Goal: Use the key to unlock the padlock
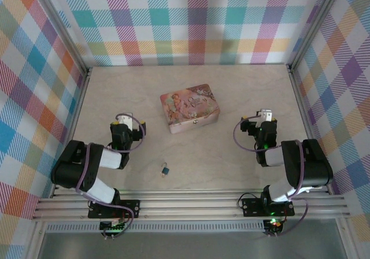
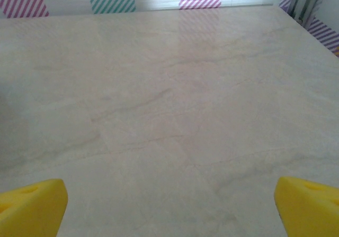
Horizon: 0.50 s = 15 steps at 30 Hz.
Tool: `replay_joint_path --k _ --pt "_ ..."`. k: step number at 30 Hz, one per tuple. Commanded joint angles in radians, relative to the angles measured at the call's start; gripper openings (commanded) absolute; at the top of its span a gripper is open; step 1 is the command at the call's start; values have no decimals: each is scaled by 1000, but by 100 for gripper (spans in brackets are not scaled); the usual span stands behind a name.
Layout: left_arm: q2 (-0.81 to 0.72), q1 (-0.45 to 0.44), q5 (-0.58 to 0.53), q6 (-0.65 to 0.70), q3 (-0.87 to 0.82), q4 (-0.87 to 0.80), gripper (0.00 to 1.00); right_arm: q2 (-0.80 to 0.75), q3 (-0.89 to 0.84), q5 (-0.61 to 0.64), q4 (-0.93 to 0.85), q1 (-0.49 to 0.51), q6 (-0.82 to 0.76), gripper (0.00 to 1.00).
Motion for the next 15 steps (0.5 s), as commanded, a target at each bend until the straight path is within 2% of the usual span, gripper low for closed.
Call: replay_joint_path --k 1,15 --pt "1 57 90 -40 91 -98 100 1 77 -18 -100 -20 27 100" --pt "7 77 108 -58 100 -107 100 -1 76 -21 -93 -23 24 100"
